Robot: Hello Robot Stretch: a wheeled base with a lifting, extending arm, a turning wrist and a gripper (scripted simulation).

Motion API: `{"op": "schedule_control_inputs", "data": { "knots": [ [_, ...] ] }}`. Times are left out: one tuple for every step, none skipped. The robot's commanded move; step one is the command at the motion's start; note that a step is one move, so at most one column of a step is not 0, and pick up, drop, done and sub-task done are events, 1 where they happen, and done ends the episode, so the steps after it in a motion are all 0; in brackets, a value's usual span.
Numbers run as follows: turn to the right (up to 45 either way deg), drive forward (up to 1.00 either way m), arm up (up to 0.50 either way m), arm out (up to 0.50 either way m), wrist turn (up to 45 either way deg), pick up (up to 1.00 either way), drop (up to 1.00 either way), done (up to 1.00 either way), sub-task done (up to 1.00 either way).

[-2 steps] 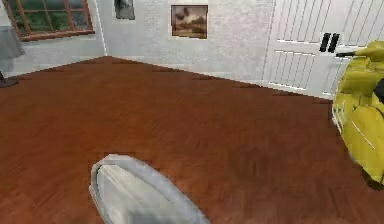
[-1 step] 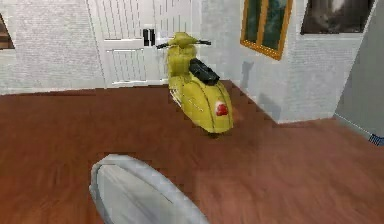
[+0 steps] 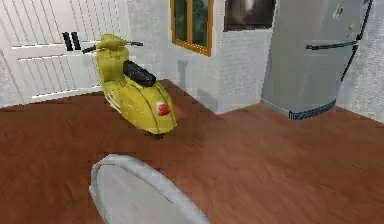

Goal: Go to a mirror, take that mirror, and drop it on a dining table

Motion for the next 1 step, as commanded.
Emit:
{"op": "schedule_control_inputs", "data": {
  "knots": [
    [45.0, 0.0, 0.0, 0.0, 0.0, 0.0, 0.0, 0.0, 0.0]
  ]
}}
